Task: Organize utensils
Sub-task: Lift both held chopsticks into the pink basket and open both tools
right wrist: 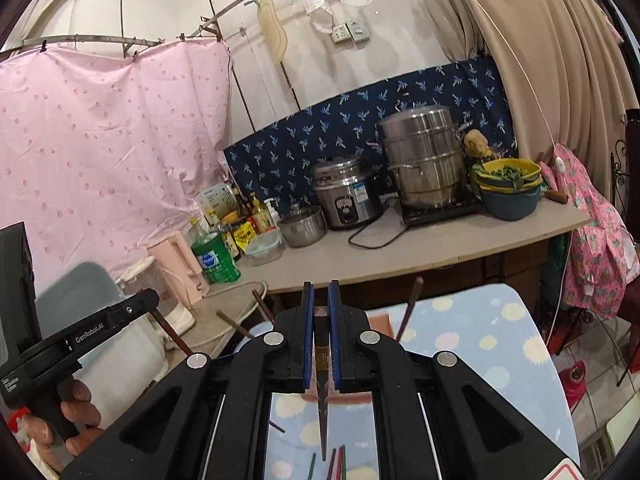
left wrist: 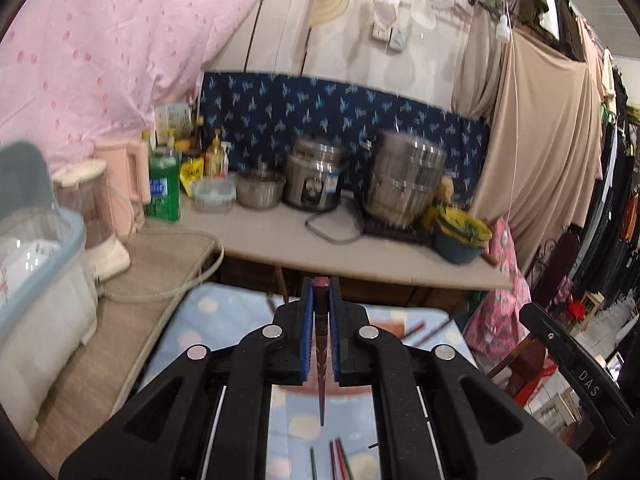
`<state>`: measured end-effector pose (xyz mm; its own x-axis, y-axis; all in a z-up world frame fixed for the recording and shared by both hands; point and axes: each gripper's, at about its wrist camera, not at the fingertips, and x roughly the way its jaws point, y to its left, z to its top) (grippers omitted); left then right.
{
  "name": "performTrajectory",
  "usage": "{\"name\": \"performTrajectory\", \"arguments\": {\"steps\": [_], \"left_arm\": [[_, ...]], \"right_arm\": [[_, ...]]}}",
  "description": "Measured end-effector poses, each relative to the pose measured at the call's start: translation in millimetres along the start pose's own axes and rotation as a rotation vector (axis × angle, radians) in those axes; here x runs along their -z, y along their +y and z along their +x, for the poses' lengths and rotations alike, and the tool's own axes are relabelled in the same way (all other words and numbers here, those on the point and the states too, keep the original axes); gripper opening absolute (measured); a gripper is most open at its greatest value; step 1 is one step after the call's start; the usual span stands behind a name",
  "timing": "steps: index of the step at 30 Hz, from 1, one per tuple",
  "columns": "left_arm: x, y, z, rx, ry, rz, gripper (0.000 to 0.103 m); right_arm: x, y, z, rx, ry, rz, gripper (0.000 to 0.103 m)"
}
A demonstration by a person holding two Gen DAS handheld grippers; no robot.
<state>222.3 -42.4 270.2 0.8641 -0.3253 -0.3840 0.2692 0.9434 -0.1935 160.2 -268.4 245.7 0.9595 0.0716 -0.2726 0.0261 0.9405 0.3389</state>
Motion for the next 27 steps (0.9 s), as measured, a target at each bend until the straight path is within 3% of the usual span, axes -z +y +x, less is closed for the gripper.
{"name": "performTrajectory", "arguments": {"steps": [6, 11, 19, 27], "left_arm": [[-49.8, -6.5, 14.9, -0.018, -0.126, -0.007, 0.007], [-63.7, -1.9, 44.4, -0.03, -0.135, -0.02, 0.007], [-38.7, 12.3, 90.0, -0.055, -0.036, -0.025, 0.007], [-6.4, 16.7, 111.8, -0.062, 0.047, -0.028, 0.007]], "right_arm": [[-52.8, 9.3, 31.9, -0.002, -0.104, 0.007, 0.007], [-72.2, 6.2, 64.5, 0.014, -0.14, 0.018, 0.007], [-36.1, -14.0, 113.3, 0.064, -0.027, 0.028, 0.007], [-1.0, -17.6, 125.4, 0.082, 0.058, 0.012, 0.007]]}}
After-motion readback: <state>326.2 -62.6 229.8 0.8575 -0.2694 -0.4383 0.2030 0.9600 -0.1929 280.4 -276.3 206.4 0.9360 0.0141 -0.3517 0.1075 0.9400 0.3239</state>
